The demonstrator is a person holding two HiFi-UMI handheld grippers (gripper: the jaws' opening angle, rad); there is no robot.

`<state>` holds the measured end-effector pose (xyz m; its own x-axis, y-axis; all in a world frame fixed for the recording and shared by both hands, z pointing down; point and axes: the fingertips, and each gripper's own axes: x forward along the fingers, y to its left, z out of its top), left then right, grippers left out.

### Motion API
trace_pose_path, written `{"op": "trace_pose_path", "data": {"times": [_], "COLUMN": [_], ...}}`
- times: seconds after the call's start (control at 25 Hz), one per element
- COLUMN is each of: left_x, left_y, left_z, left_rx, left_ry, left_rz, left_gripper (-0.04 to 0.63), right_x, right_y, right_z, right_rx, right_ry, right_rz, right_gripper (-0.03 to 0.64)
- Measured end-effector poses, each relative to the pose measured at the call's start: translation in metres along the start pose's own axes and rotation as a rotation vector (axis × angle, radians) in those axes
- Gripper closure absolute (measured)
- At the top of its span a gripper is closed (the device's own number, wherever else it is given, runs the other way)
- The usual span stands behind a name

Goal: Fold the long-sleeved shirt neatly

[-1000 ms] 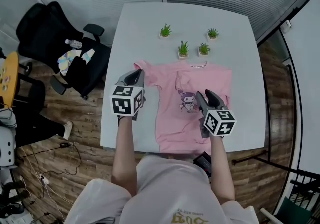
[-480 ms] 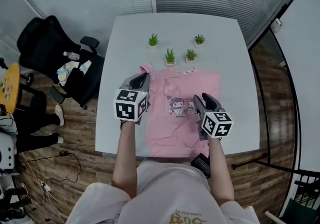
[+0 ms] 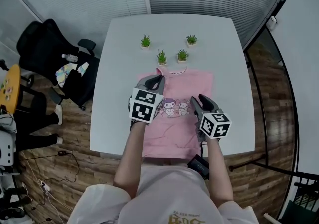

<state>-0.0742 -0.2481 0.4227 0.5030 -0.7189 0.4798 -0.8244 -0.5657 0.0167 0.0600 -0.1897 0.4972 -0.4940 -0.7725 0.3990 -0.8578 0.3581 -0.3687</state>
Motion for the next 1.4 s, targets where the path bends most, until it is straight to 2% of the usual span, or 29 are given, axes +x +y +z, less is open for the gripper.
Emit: {"op": "trace_pose_path", "data": {"times": [0.28, 0.68, 1.4], "left_x": [0.037, 0.082, 0.151], "left_y": [-0.038, -0.071, -0.120], "left_z": [-0.003, -0.016, -0.051], "left_rx": [-0.001, 0.009, 0.030], "left_ry": [0.022, 0.050, 0.133], "left_rz": [-0.024, -0.018, -0.046], "left_gripper": [0.583, 0.583, 0.581], "right_x": [-0.010, -0.018, -0.022], "right_y": [-0.023, -0.064, -0.124], "right_z": [0.002, 0.008, -0.018], "right_rx": [-0.009, -0.004, 0.054], "right_ry": [-0.003, -0.011, 0.053], "right_rz": [0.001, -0.024, -0.027], "right_gripper": [0.440, 0.440, 0.440]}}
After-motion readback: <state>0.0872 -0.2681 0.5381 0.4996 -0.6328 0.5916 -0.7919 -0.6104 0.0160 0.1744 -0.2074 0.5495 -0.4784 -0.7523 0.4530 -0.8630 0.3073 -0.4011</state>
